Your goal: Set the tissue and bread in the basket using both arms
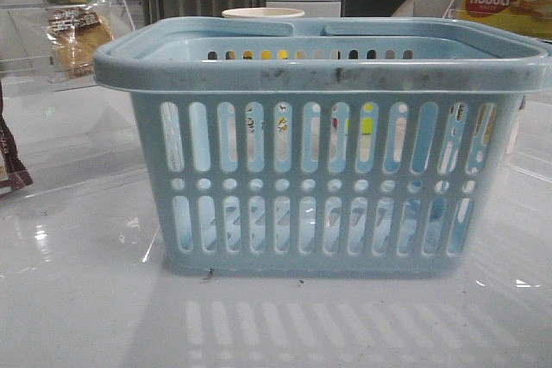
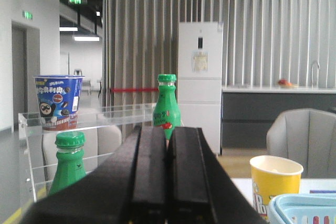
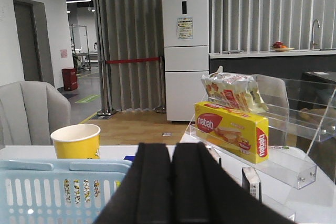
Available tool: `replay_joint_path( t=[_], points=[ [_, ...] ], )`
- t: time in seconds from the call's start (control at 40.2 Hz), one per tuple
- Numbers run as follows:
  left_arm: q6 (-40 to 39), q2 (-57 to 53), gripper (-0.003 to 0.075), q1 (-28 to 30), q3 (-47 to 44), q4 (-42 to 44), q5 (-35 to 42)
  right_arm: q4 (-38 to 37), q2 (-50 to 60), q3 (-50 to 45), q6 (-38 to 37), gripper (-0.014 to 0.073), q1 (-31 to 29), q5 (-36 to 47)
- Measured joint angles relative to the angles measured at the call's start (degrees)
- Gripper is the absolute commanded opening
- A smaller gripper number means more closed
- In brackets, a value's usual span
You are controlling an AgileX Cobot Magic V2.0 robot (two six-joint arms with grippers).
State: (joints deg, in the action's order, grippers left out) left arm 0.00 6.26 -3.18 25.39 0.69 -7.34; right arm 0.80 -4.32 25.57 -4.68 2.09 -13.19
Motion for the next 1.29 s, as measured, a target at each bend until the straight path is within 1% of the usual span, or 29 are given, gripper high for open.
replay_joint_path(
  t=[0.174,0.298,0.472,0.621,0.82,0.87,0.92,0.944,0.994,1.019,1.069,1.094,1.143,1.292],
  points=[
    [0.00,8.57,0.0092,0.00,10.67,0.00,-11.25,0.00,-8.90,9.52,0.00,0.0057,0.00,-9.16],
    [0.00,13.76,0.0092,0.00,14.76,-0.11,-17.69,0.00,-15.67,13.69,0.00,0.0057,0.00,-14.85],
    [0.00,19.46,0.0092,0.00,15.20,-0.11,-23.41,0.00,-23.77,14.32,0.00,0.0057,0.00,-19.92],
    [0.00,23.28,0.0092,0.00,15.20,-0.11,-28.12,0.00,-30.05,14.32,0.00,0.0057,0.00,-22.00],
    [0.00,27.50,0.0096,0.00,15.20,-0.20,-29.30,0.00,-36.83,14.32,0.00,0.0066,0.00,-23.24],
    [0.00,28.40,0.0119,0.00,15.09,-0.20,-29.39,0.00,-38.32,14.32,0.00,0.0108,0.00,-23.62],
    [0.00,29.27,0.0175,0.00,14.87,-0.20,-29.43,0.00,-39.70,14.32,0.00,0.0191,0.00,-23.72],
    [0.00,29.58,0.0221,0.00,14.86,-0.20,-29.54,0.00,-40.27,14.32,0.00,0.0237,0.00,-23.72],
    [0.00,30.23,0.0300,0.00,14.60,-0.20,-29.54,0.00,-41.45,14.32,0.00,0.0353,0.00,-23.72],
    [0.00,30.59,0.0353,0.00,14.62,-0.20,-29.58,0.00,-42.04,14.32,0.00,0.0416,0.00,-23.72],
    [0.00,30.95,0.0429,0.00,14.58,-0.20,-29.58,0.00,-42.89,14.32,0.00,0.0507,0.00,-23.72],
    [0.00,31.08,0.0452,0.00,14.58,-0.20,-29.58,0.00,-43.45,14.32,0.00,0.0542,0.00,-23.59],
    [0.00,31.31,0.0477,0.00,14.58,-0.20,-29.58,-0.80,-44.45,14.32,0.00,0.0570,0.00,-23.29],
    [0.00,31.33,0.0477,0.00,14.58,-0.20,-29.58,-1.36,-47.96,15.64,0.00,0.0572,-1.59,-22.93]
  ],
)
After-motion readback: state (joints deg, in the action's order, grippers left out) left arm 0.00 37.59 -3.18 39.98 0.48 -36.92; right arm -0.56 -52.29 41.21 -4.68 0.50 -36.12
